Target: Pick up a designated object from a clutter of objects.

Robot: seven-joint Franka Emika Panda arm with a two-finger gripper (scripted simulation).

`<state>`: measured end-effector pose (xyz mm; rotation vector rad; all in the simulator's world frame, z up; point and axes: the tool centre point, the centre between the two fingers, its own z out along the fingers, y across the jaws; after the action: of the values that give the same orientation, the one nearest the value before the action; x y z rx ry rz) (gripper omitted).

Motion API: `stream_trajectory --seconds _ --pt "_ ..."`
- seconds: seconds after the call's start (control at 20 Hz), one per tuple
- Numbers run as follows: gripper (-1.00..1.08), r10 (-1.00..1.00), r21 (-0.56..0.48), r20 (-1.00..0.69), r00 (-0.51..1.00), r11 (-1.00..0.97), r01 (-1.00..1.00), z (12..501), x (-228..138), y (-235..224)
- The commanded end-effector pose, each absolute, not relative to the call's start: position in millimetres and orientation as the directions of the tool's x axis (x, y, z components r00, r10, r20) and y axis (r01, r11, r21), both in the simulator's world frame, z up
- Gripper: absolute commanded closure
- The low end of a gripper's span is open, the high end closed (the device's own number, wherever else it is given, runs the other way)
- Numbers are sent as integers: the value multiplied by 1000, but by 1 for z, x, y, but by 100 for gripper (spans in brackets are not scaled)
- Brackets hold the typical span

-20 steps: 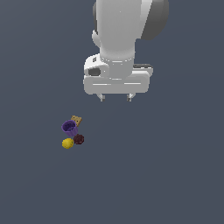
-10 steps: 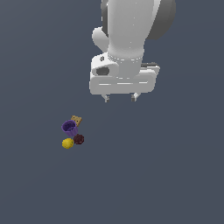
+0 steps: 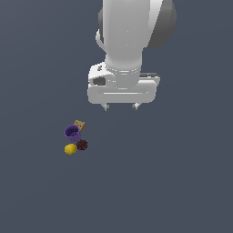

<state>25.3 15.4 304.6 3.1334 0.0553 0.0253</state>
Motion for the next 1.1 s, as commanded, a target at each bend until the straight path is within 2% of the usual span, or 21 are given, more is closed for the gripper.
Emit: stream_trajectory --seconds 0.0,0.3,0.6,1.05 --pt "-92 -2 1 14 1000 -1000 -2 295 31 5" --pt "-92 -136 -17 8 991 -991 -136 258 50 -36" --pt "-92 -324 -28 -1 946 -946 -324 201 66 -99" --pt "-92 -555 -16 -4 832 -832 -555 121 67 -189"
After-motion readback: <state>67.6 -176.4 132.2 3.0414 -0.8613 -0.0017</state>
